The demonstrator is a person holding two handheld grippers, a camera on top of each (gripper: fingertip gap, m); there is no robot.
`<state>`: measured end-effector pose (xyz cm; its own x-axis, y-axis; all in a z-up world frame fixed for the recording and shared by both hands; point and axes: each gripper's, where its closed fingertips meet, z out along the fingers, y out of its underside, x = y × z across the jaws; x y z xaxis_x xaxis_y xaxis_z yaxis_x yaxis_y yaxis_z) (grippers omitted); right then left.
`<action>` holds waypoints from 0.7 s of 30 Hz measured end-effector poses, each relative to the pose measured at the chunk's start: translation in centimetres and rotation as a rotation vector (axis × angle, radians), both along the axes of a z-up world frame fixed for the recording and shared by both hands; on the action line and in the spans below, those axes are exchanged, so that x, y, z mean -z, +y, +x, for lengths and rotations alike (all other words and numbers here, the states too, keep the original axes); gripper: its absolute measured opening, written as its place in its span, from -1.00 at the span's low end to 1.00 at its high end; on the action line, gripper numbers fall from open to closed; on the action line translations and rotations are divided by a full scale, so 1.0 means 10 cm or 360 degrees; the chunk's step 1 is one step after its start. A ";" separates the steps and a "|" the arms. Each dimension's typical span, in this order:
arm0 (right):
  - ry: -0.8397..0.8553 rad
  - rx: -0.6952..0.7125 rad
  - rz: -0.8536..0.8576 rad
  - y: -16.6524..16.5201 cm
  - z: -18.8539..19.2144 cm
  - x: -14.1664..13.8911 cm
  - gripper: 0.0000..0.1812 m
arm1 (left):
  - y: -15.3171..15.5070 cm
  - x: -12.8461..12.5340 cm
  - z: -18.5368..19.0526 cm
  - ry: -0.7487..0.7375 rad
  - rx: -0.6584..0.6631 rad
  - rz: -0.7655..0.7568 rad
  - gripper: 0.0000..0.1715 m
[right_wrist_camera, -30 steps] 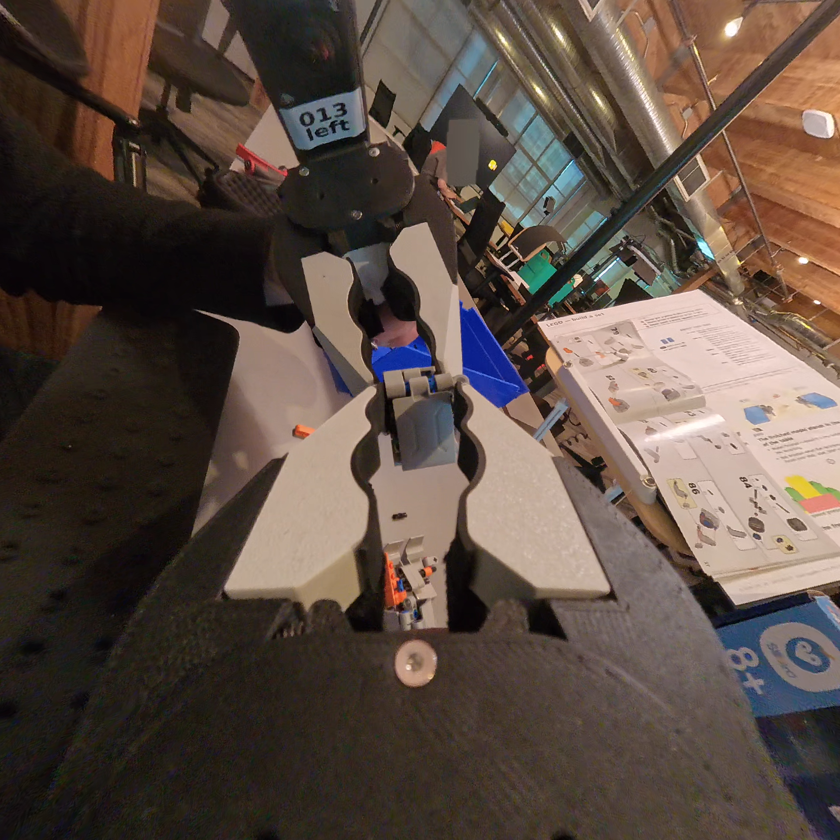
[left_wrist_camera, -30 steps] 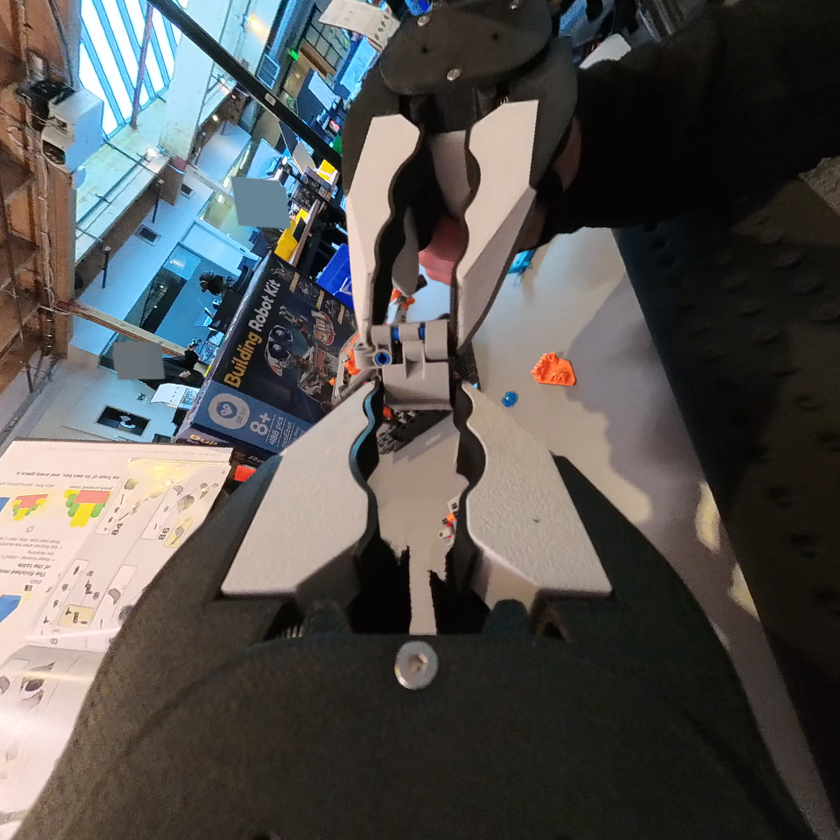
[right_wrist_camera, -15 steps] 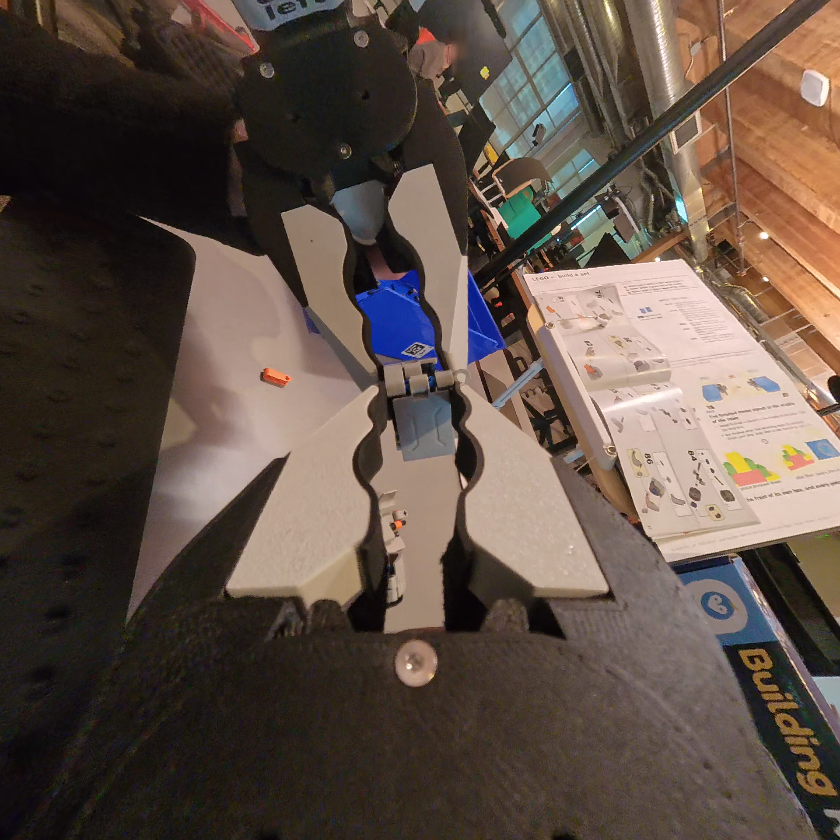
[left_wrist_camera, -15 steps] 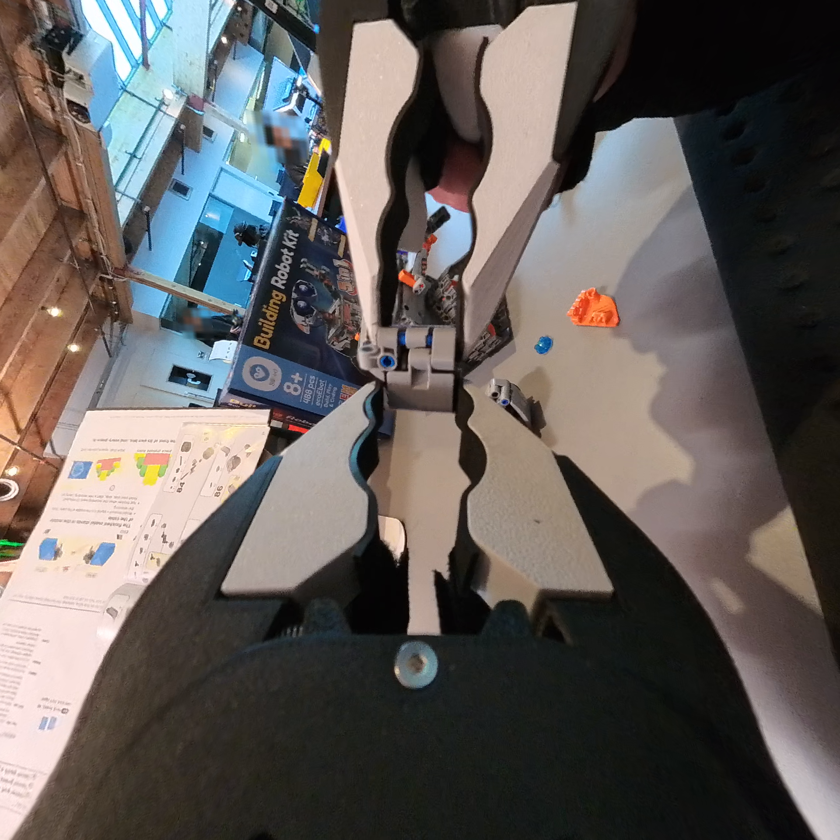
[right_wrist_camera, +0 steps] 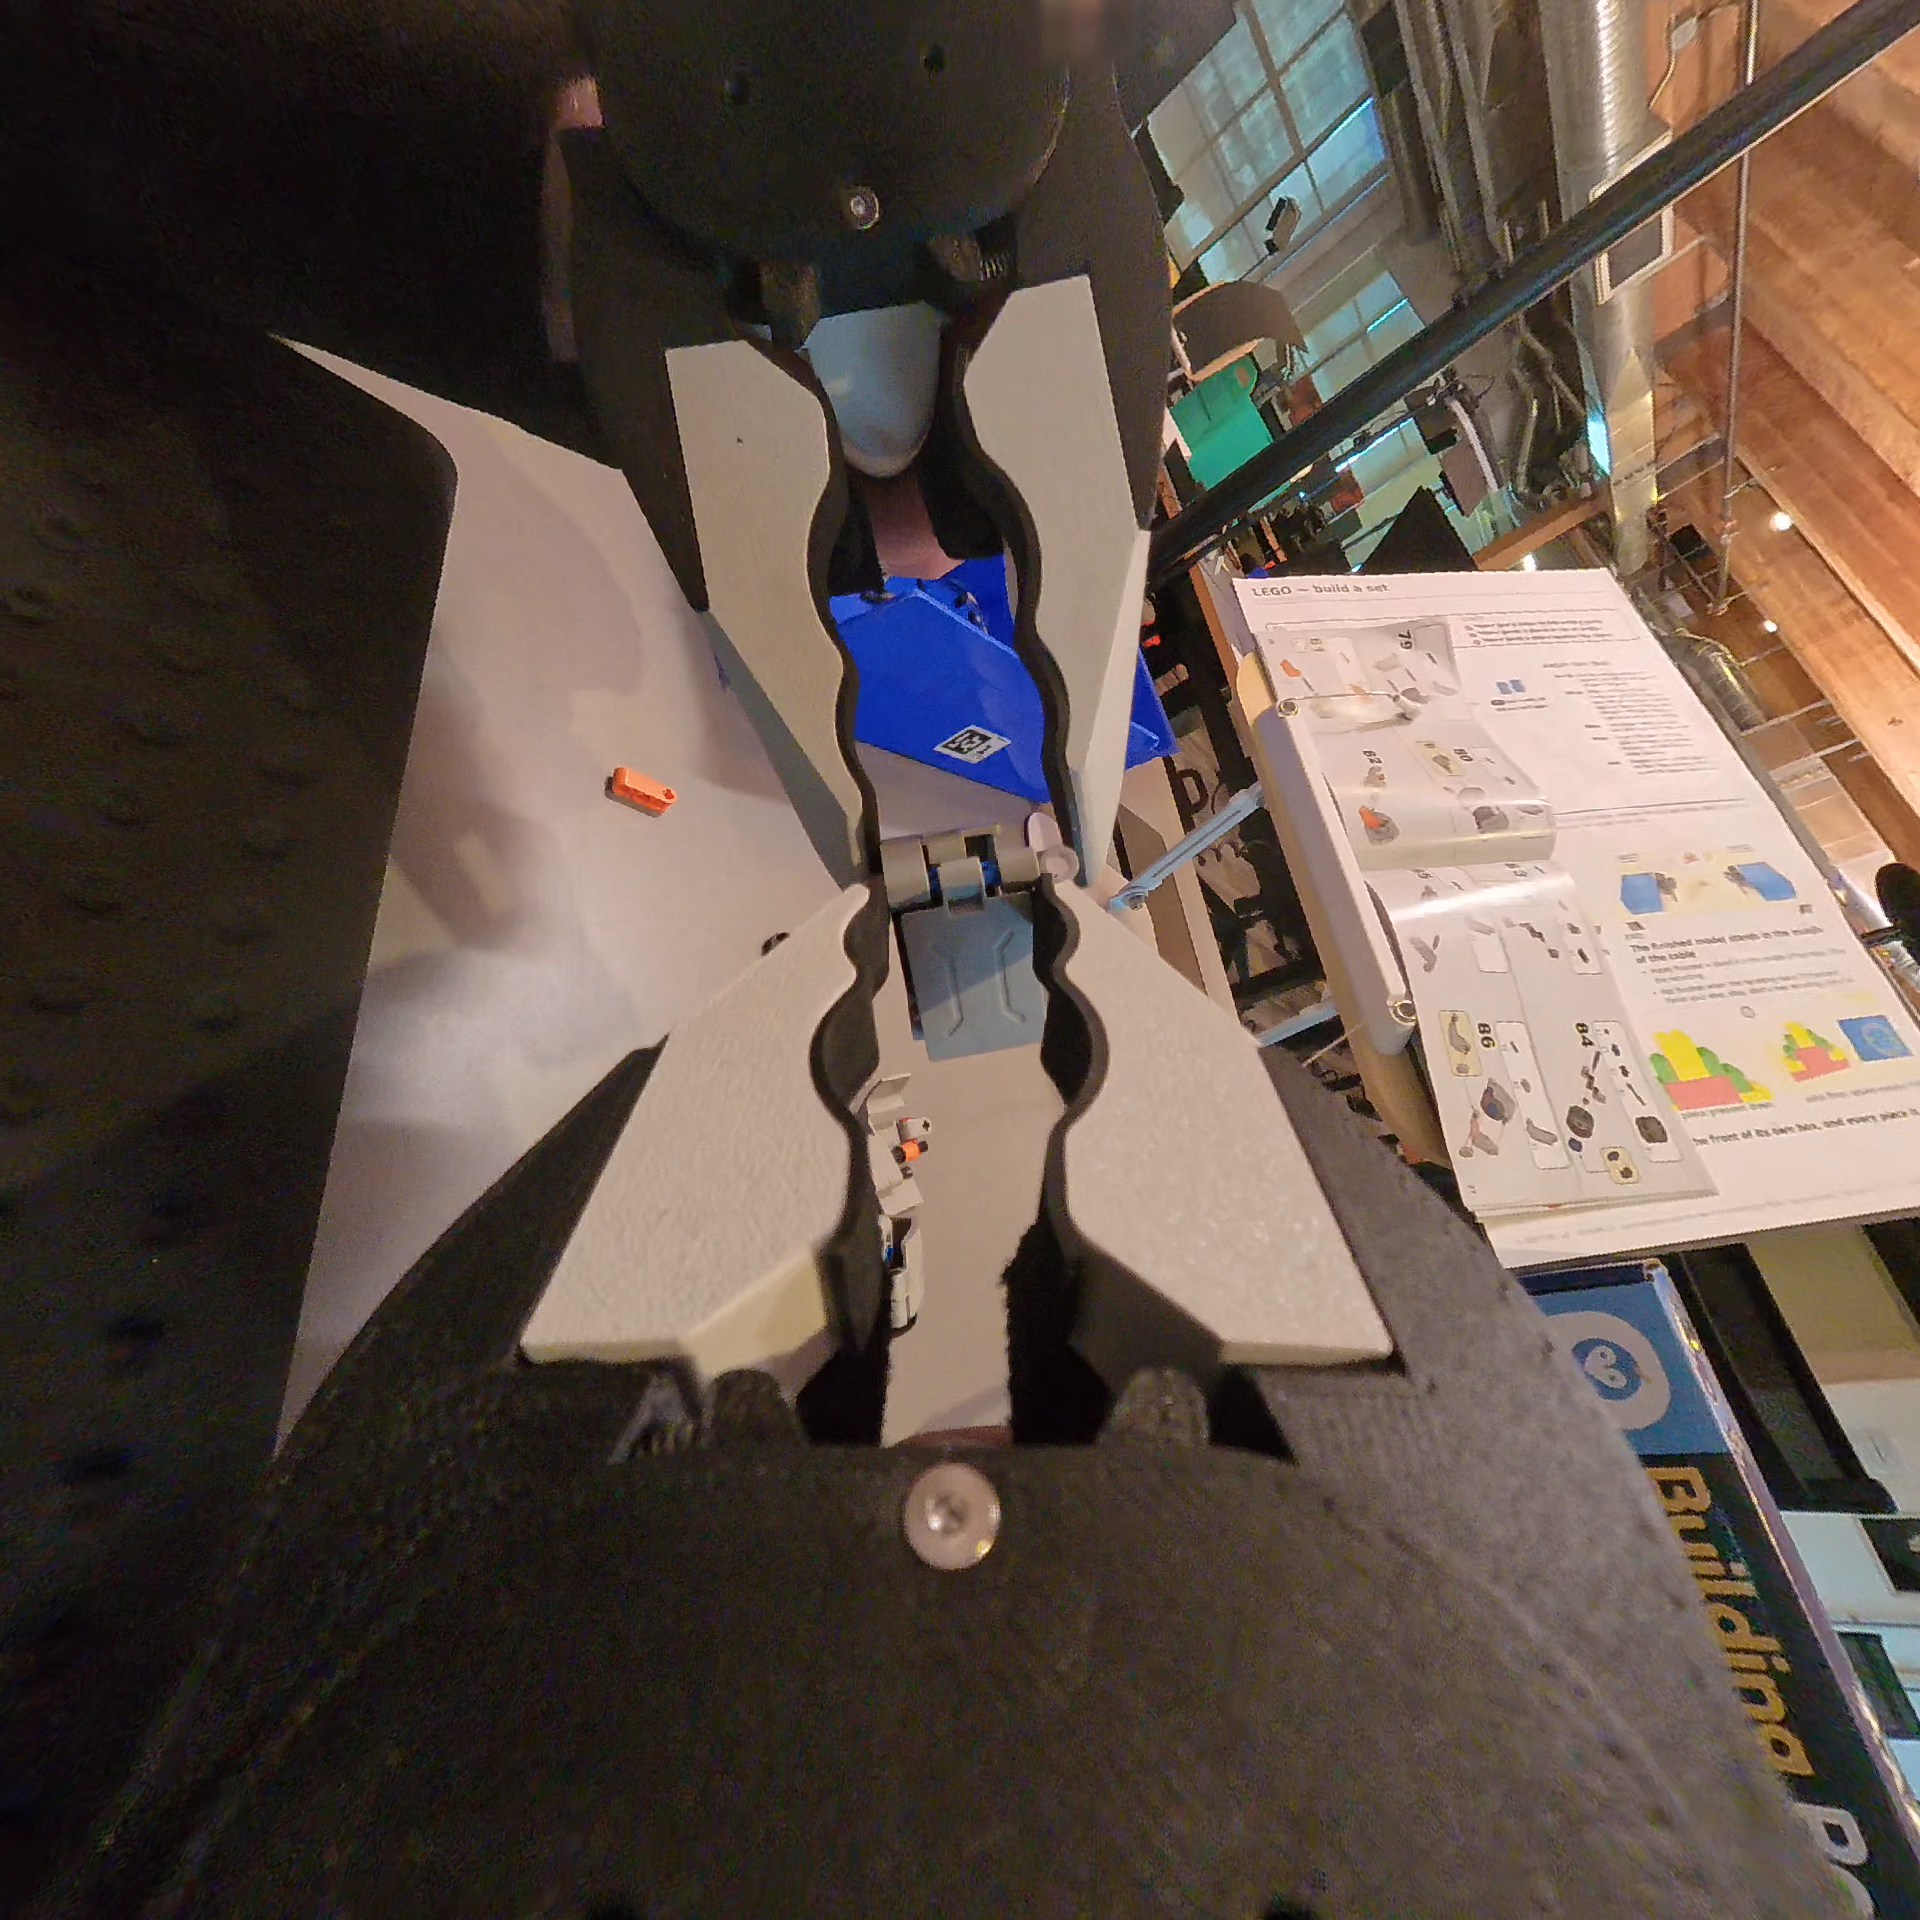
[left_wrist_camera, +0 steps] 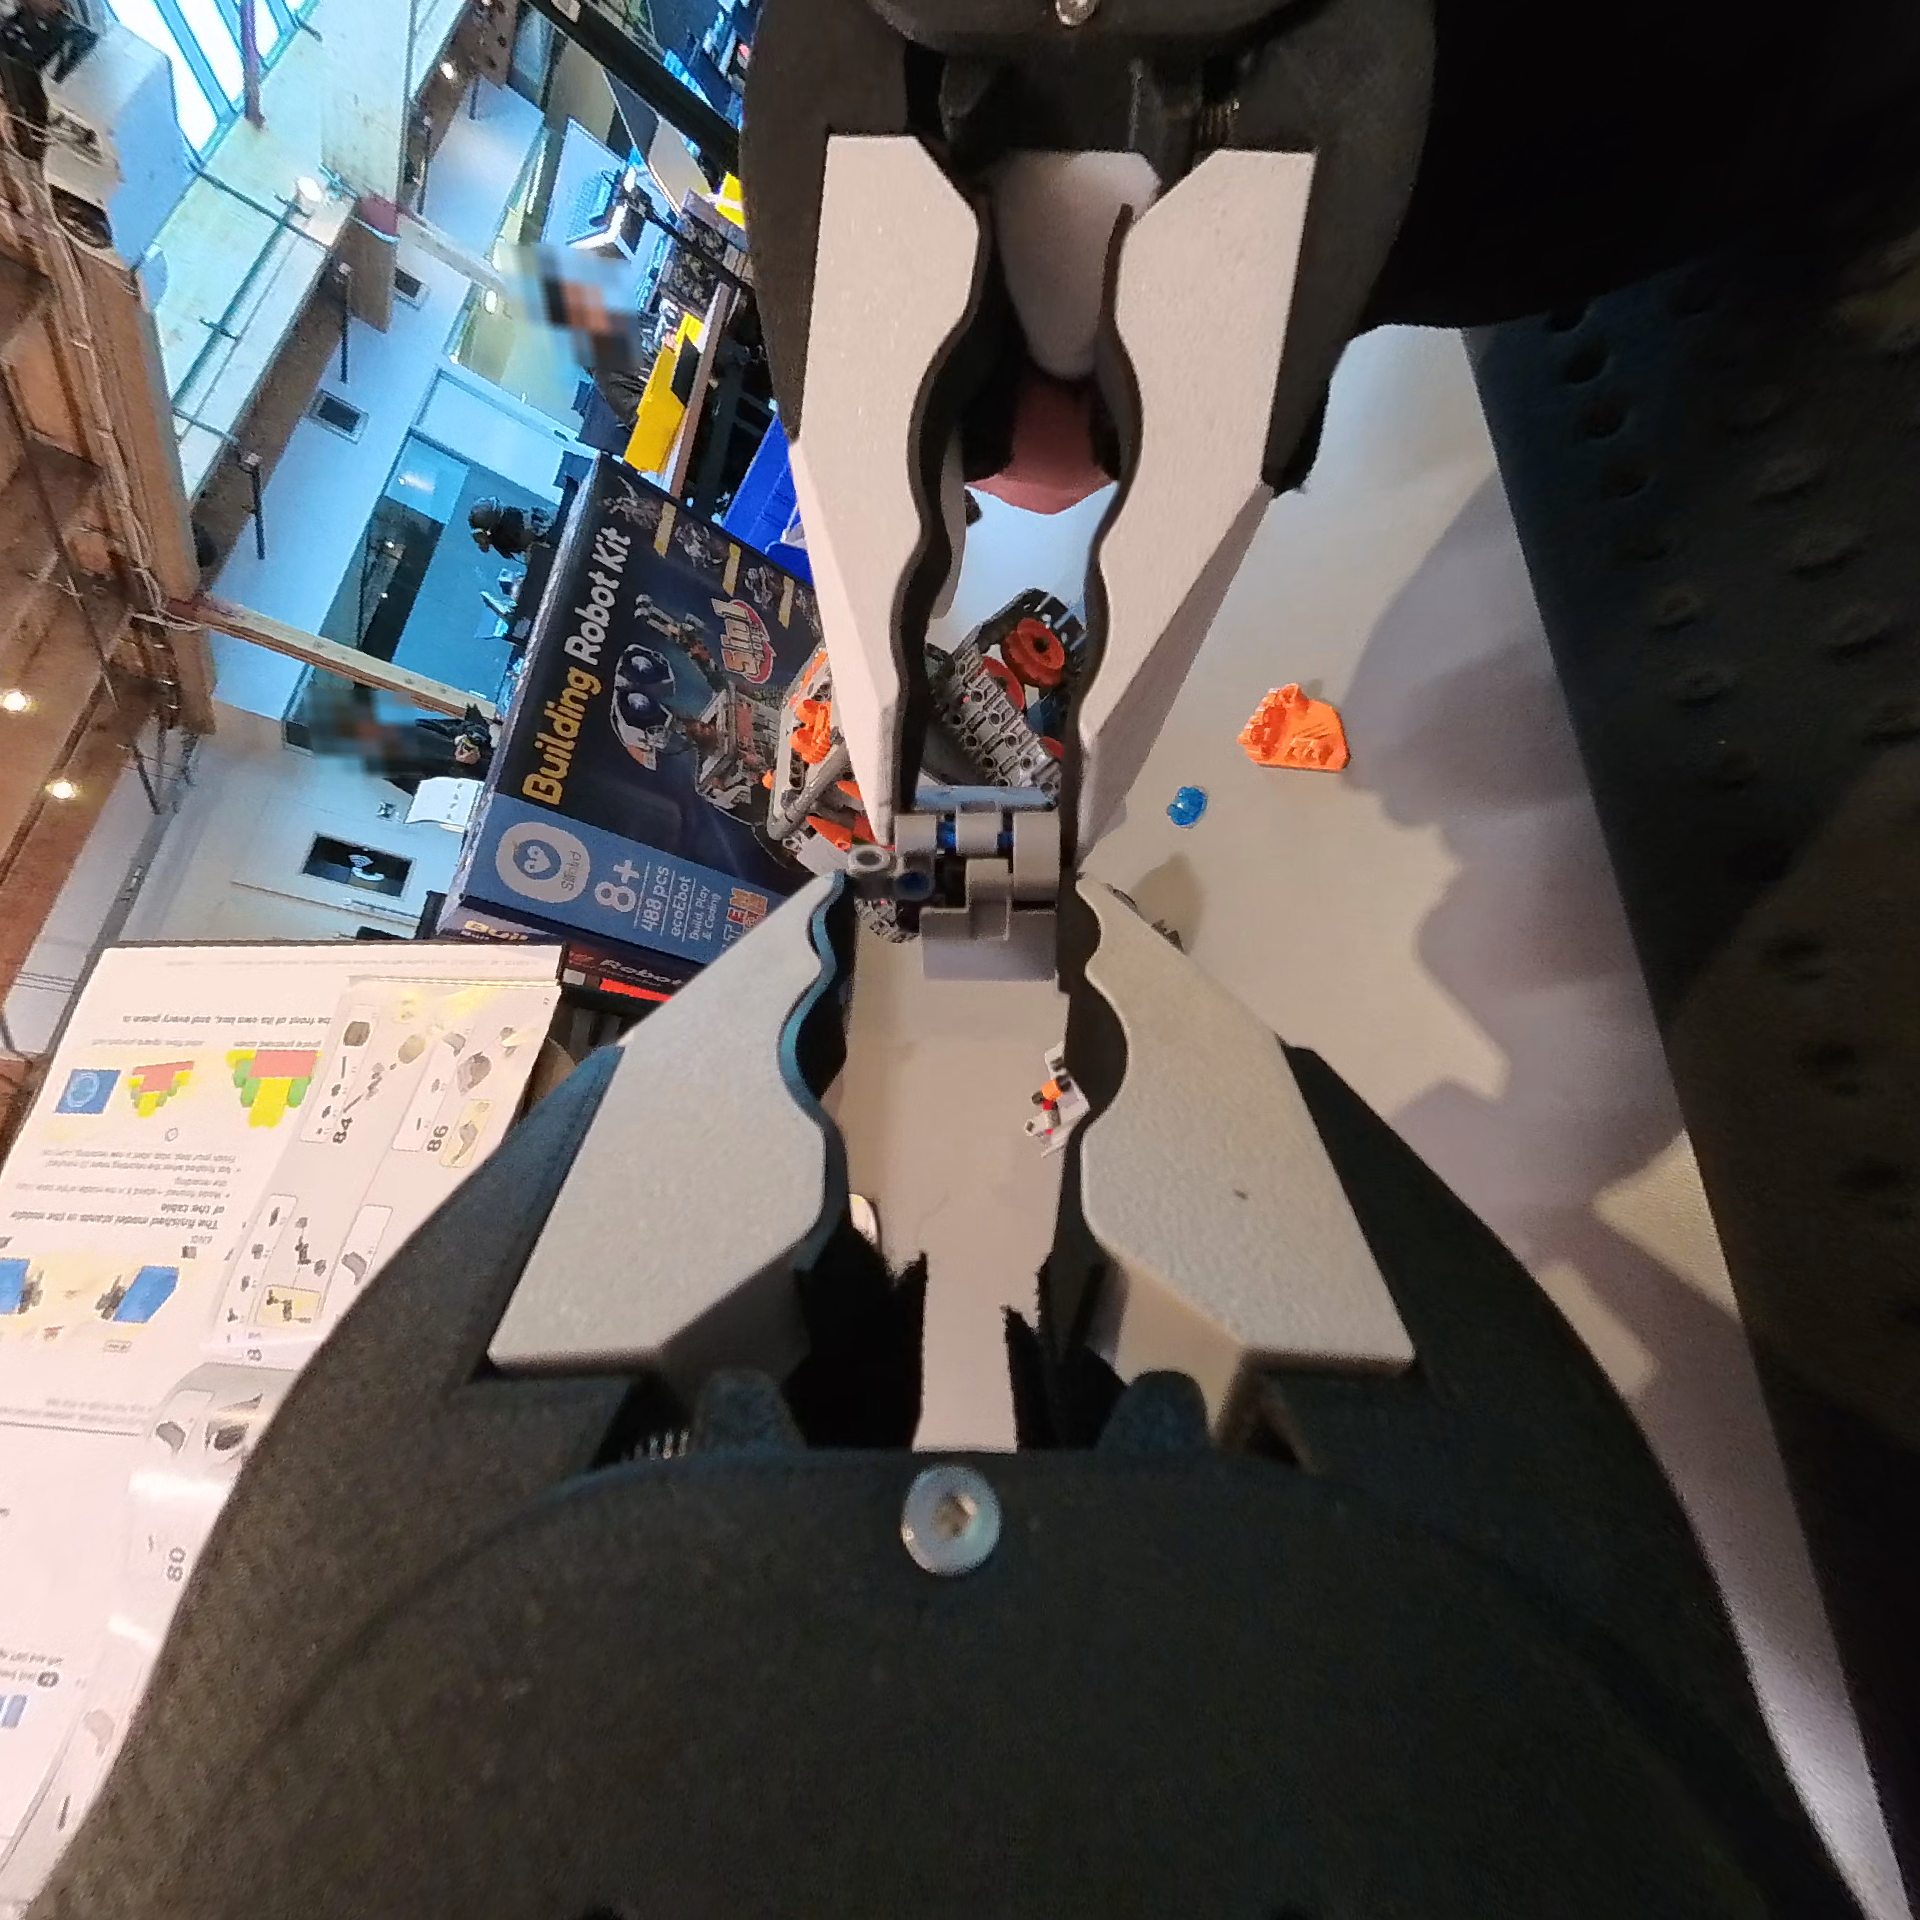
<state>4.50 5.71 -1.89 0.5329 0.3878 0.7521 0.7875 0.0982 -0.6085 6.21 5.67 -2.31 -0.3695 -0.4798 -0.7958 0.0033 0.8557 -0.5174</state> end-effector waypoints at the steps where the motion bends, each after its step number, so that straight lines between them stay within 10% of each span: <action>1: -0.0014 0.0005 -0.0008 0.00 0.00 0.01 -0.73 | 0.00 0.02 0.00 0.0008 -0.0003 0.0006 -0.58; 17: -0.0226 0.0120 -0.0239 0.02 0.10 0.37 -0.76 | 0.00 0.41 0.10 0.0210 -0.0075 0.0061 -0.62; 21: 0.0057 0.0004 -0.0072 -0.05 0.07 0.02 -0.63 | -0.01 0.08 0.06 0.0053 0.0058 -0.0267 -0.61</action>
